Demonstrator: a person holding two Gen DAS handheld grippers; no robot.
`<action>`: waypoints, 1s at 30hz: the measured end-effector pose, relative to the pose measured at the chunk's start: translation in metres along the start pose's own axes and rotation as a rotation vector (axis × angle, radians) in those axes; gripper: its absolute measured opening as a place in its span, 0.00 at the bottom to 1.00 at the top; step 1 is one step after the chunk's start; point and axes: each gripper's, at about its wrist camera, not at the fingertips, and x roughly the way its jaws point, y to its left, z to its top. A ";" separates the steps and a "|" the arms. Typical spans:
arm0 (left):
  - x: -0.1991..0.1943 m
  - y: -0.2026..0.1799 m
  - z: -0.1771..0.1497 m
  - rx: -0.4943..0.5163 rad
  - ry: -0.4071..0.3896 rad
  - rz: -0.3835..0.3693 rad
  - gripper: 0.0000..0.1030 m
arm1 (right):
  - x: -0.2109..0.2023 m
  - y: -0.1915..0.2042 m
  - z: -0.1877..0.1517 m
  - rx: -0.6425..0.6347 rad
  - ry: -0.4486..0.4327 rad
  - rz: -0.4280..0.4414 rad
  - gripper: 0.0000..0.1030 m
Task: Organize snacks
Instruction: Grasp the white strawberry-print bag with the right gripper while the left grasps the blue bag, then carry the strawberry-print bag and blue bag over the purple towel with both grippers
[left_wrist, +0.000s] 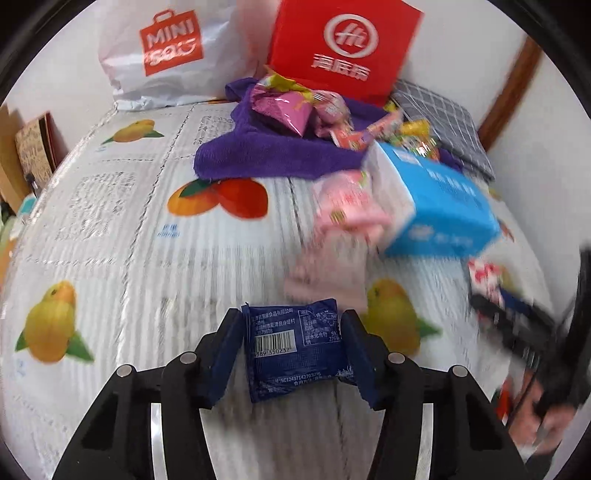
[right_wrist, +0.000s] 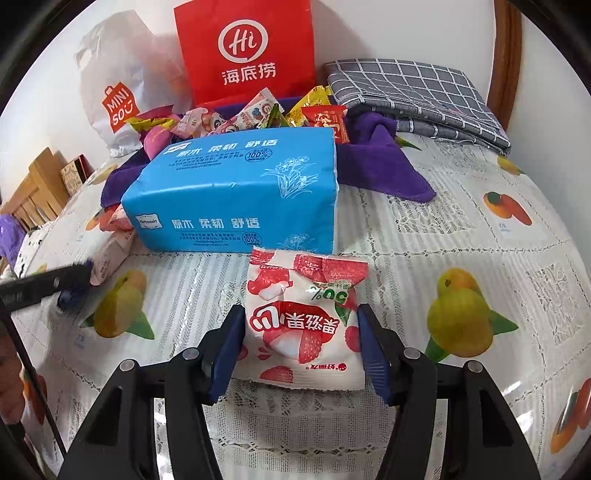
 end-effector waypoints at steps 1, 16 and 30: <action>-0.004 -0.004 -0.008 0.029 0.004 0.008 0.51 | 0.000 -0.002 0.000 0.008 -0.002 0.010 0.59; -0.015 -0.035 -0.049 0.198 -0.085 0.085 0.73 | -0.001 -0.007 0.000 0.024 -0.008 0.051 0.61; -0.024 -0.038 -0.058 0.211 -0.109 0.091 0.43 | -0.001 -0.004 0.000 0.013 -0.008 0.027 0.59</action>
